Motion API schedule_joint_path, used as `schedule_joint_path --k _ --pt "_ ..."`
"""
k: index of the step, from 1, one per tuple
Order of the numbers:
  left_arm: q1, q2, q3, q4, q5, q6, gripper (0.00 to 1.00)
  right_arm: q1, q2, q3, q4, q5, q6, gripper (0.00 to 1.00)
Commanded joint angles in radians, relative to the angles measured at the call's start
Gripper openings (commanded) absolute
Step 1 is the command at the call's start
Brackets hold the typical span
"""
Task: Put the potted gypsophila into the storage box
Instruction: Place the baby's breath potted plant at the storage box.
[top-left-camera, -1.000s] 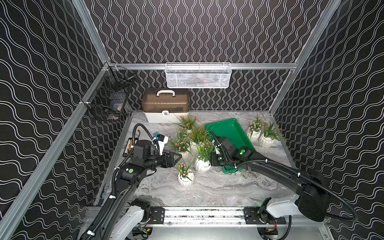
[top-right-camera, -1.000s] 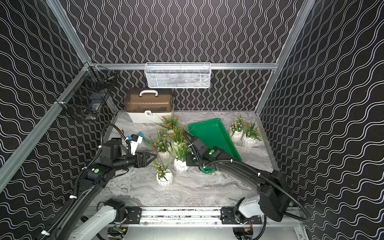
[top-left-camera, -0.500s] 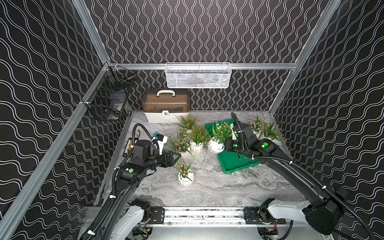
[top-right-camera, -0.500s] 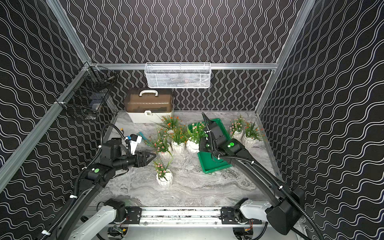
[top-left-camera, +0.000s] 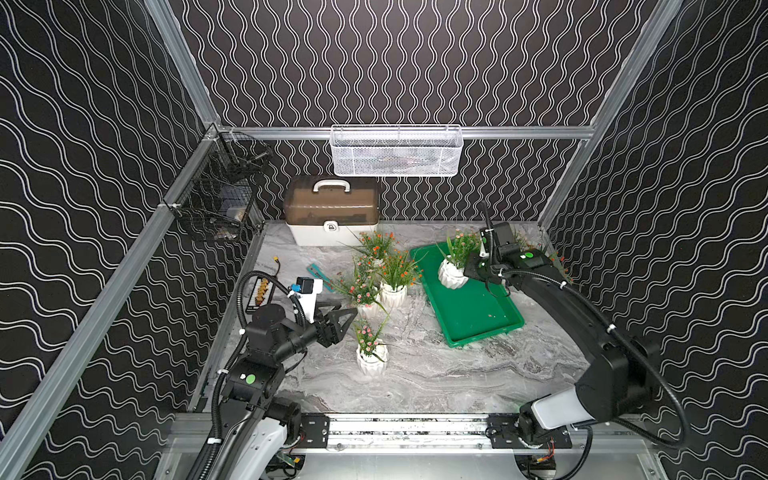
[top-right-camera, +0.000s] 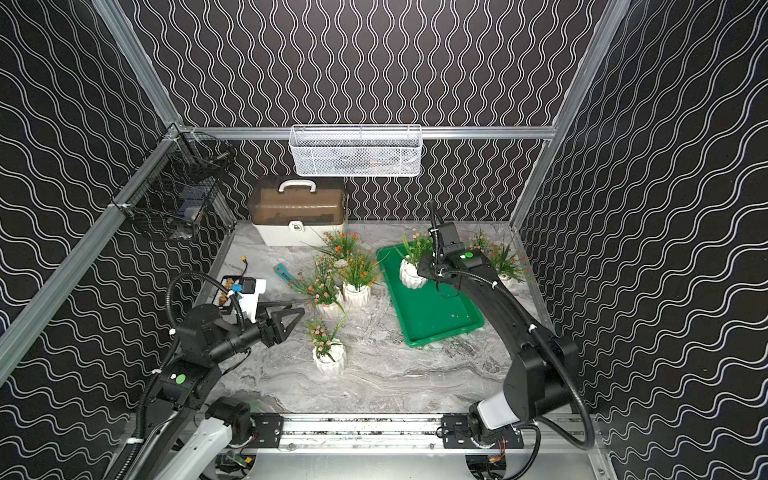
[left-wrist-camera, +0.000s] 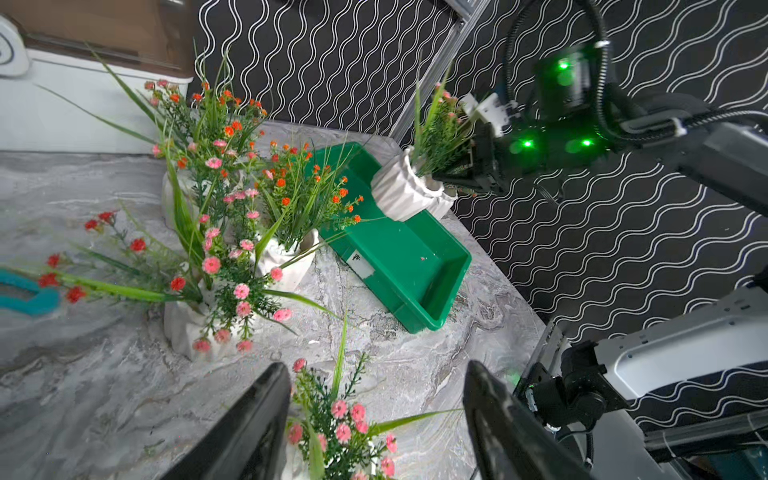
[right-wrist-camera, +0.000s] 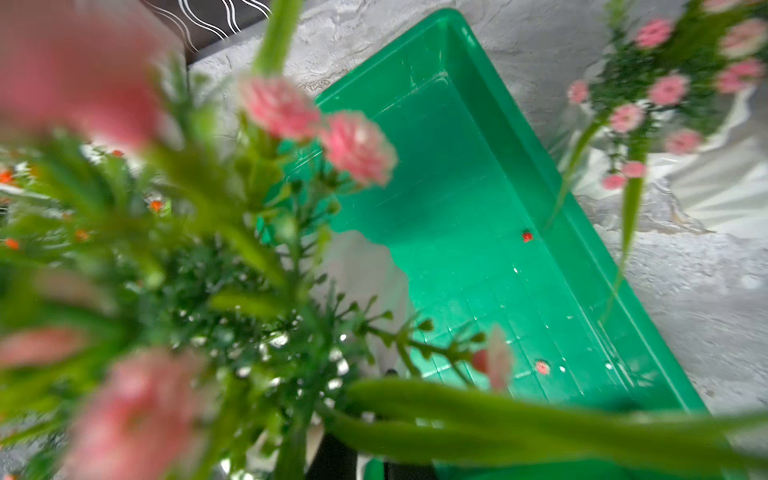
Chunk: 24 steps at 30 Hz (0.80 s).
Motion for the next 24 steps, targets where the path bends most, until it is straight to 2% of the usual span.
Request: schedule_joint_path --k 1,14,24 --pt "0.002 -0.008 -0.004 0.067 0.004 0.028 0.7 -0.007 0.074 0.057 0.053 -0.031 -0.013 0.1" --pt "0.001 -0.012 -0.004 0.047 -0.018 0.05 0.73 -0.012 0.336 0.25 0.036 -0.062 -0.041 0.12" --pt "0.001 -0.001 0.004 0.029 -0.035 0.051 0.73 -0.029 0.451 0.348 0.04 -0.08 -0.05 0.13"
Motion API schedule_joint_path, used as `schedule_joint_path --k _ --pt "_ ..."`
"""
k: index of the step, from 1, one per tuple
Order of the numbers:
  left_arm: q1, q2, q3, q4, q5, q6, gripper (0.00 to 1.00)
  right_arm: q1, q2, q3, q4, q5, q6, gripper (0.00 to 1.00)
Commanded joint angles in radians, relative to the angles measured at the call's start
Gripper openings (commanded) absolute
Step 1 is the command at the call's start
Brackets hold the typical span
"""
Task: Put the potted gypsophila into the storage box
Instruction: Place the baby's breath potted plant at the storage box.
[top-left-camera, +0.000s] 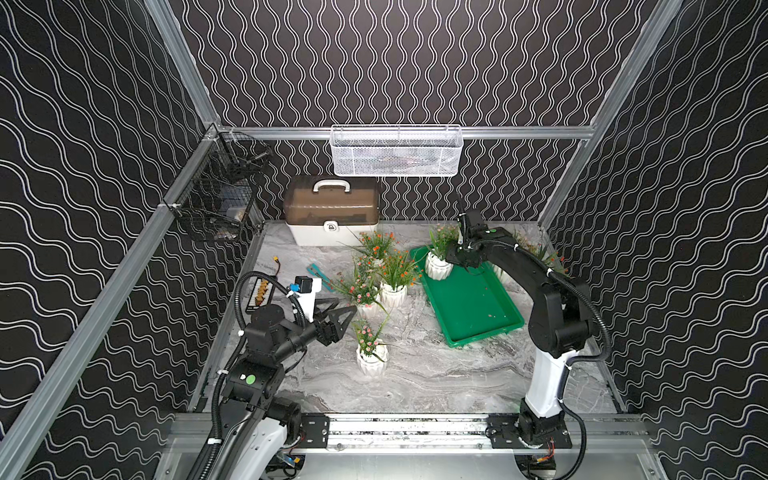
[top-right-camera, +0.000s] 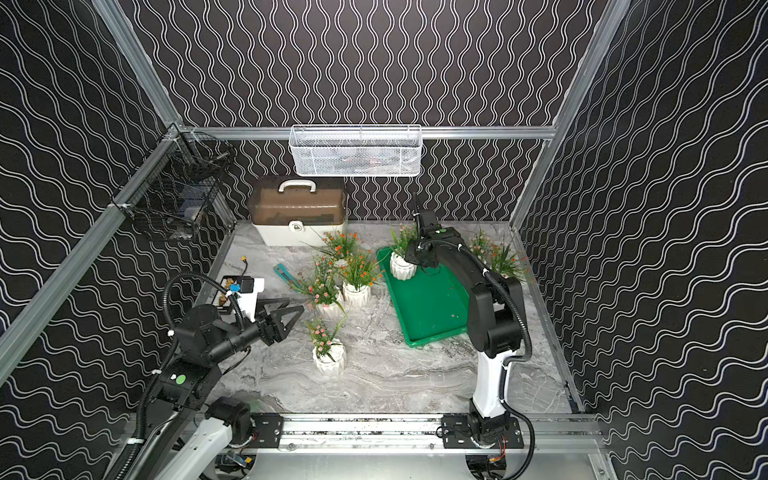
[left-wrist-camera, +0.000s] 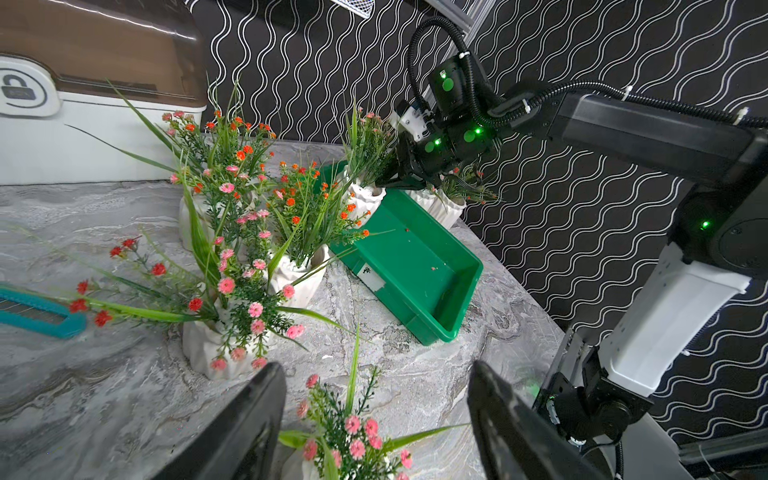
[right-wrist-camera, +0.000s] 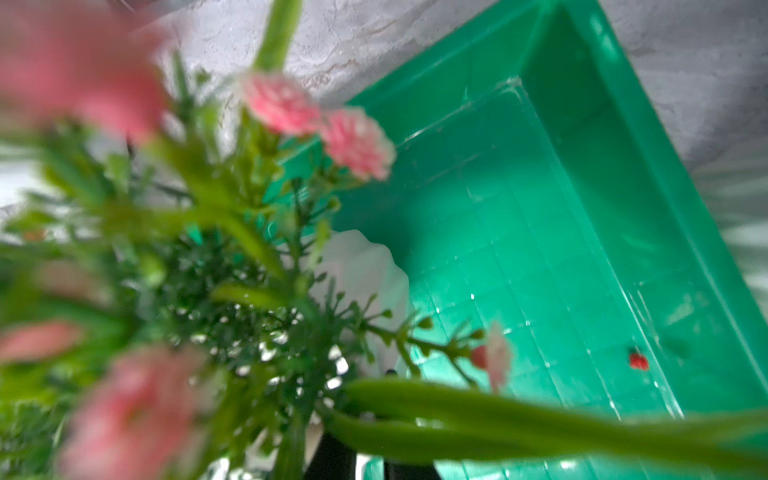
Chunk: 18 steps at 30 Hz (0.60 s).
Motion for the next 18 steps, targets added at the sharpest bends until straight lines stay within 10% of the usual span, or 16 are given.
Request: schedule_joint_path --k 1,18 --pt "0.001 0.001 0.008 0.01 -0.006 0.02 0.73 -0.005 0.029 0.041 0.024 -0.02 -0.007 0.13" --pt "0.001 0.015 0.009 0.006 -0.006 0.016 0.73 -0.01 0.158 0.133 0.001 -0.061 -0.001 0.27"
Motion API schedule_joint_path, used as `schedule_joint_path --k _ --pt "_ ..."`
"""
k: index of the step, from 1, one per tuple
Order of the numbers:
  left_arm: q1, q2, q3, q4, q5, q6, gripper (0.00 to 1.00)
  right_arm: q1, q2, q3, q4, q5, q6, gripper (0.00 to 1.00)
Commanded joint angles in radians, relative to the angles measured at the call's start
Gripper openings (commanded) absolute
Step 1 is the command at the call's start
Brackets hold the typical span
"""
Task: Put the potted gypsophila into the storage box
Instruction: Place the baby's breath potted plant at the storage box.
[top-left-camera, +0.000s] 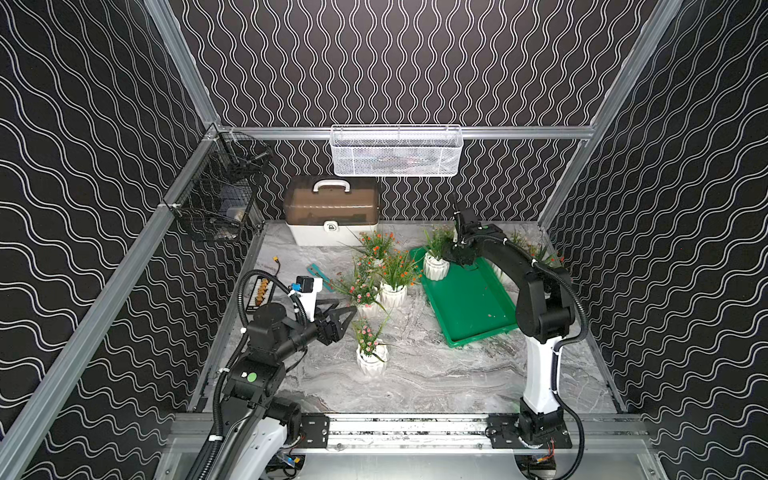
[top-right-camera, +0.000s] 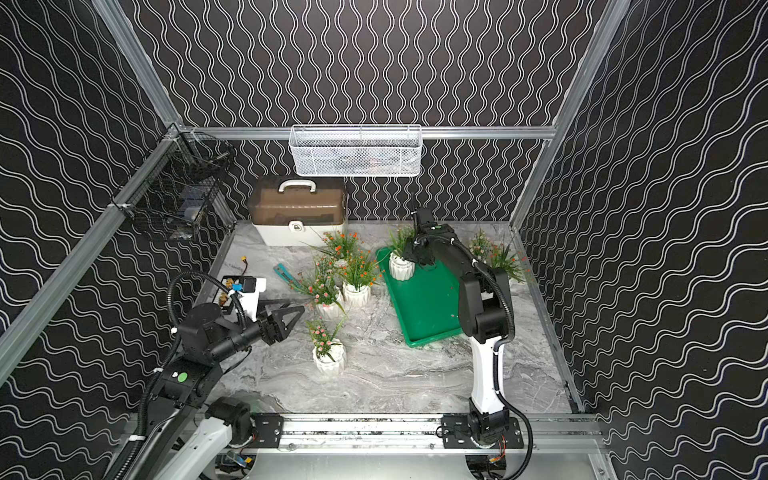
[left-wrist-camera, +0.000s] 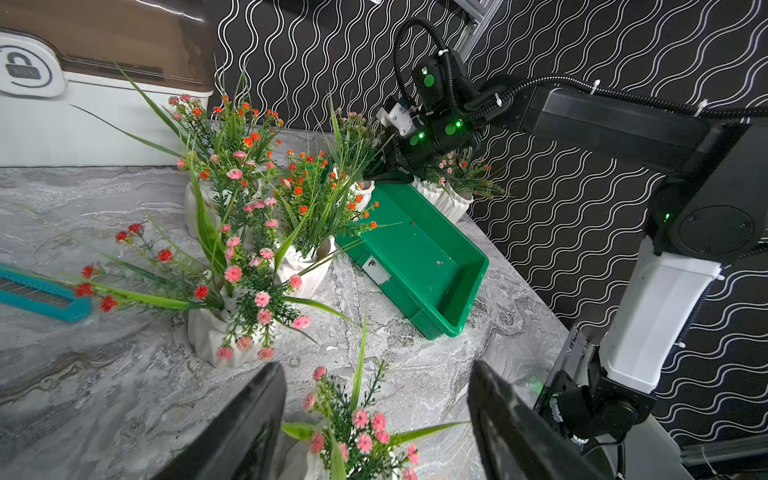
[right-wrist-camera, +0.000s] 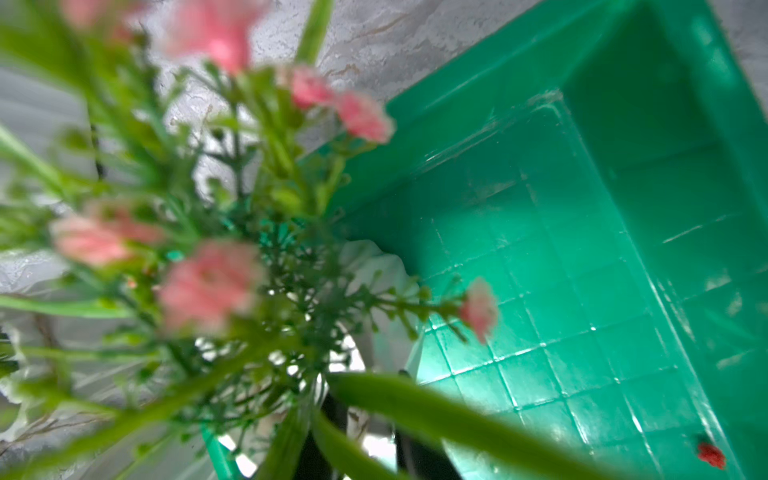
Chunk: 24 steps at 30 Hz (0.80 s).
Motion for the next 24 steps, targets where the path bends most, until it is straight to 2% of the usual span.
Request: schedule_joint_path --k 1,8,13,18,24 --pt "0.002 -0.002 0.009 0.022 0.004 0.017 0.73 0.002 0.007 0.016 0.002 -0.021 0.003 0.28" --pt "0.002 -0.004 0.011 0.014 -0.001 0.025 0.73 0.001 -0.058 -0.006 -0.025 0.004 0.003 0.35" --pt "0.001 -0.006 0.015 0.005 -0.001 0.031 0.73 0.001 -0.261 -0.179 0.016 0.03 0.018 0.38" --pt "0.001 0.008 0.036 -0.034 -0.009 0.029 0.74 0.002 -0.509 -0.414 0.101 -0.081 0.045 0.4" --pt "0.001 0.031 0.054 -0.065 0.001 0.025 0.74 0.009 -0.671 -0.576 0.085 -0.243 0.028 0.39"
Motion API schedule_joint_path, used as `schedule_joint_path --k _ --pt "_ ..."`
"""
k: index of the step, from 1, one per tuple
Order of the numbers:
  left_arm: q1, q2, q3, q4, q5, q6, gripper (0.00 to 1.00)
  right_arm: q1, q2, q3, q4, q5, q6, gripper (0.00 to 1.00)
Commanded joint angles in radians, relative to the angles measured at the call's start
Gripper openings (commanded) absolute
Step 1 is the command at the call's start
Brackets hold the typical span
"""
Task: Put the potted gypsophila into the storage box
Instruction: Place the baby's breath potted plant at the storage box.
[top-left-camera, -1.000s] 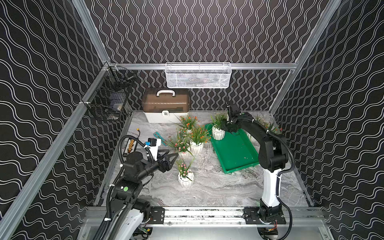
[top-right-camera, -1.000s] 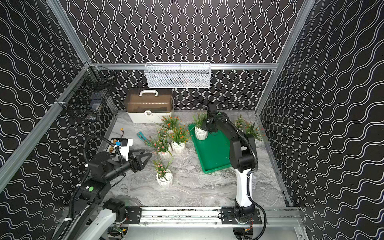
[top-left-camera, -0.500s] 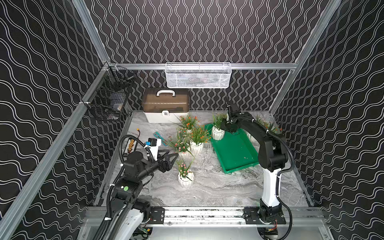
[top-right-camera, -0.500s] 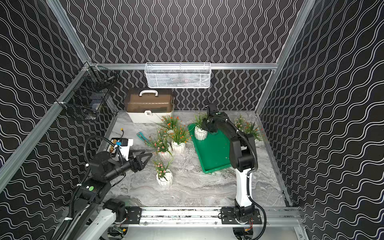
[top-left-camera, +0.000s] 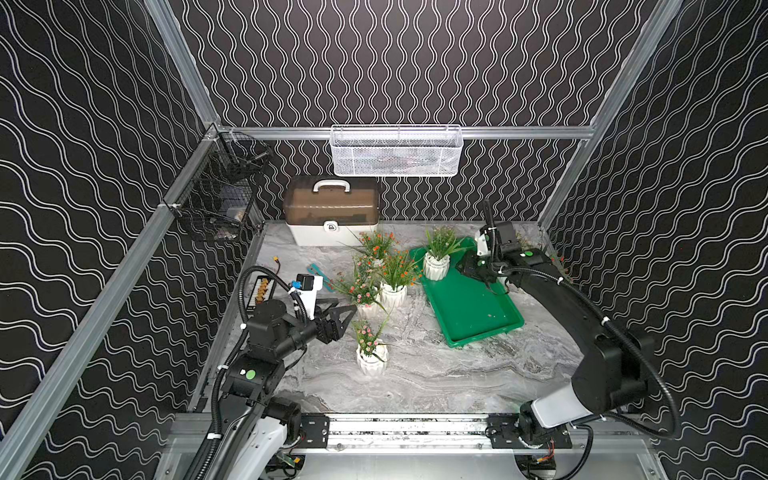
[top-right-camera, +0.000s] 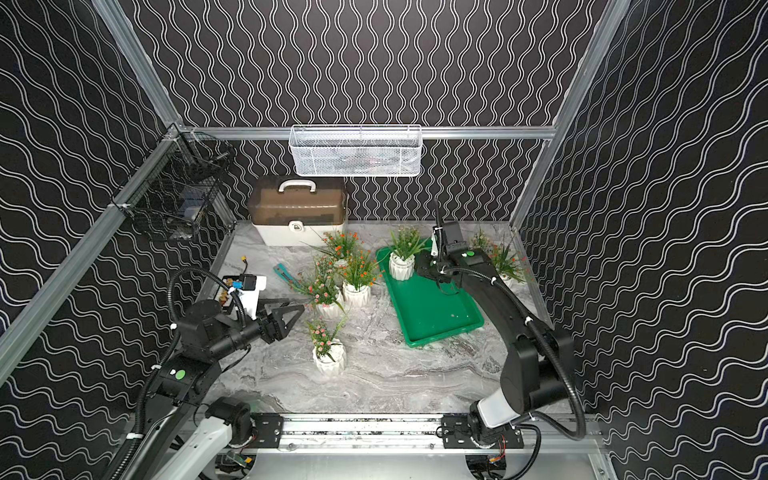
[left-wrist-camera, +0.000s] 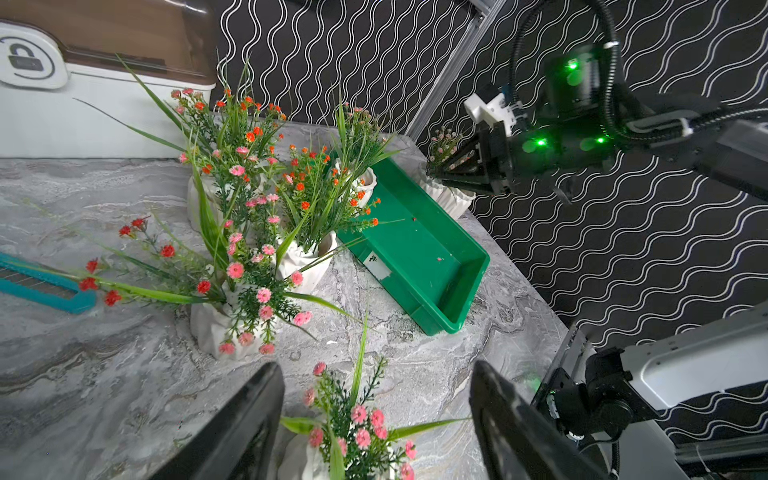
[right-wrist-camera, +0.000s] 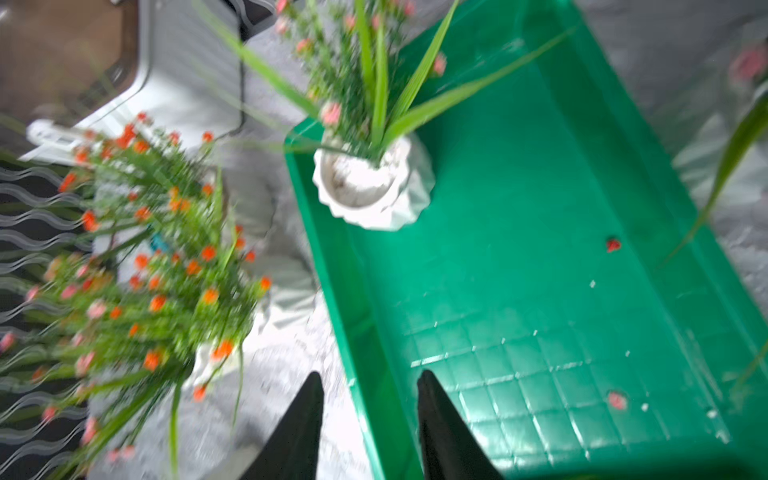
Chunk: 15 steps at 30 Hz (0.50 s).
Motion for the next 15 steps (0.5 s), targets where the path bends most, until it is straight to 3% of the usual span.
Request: schedule_joint_path --k 1,7,15 --pt "0.001 0.005 0.011 -0.011 0.003 0.02 0.74 0.011 -0.058 -0.081 0.024 -0.139 0.006 0.39" --pt "0.004 0.023 0.021 -0.031 0.004 0.023 0.74 0.09 -0.101 -0.178 0.064 -0.166 0.058 0.39" --pt "0.011 0.061 0.036 -0.051 0.03 0.025 0.74 0.222 -0.075 -0.149 0.085 -0.103 0.142 0.4"
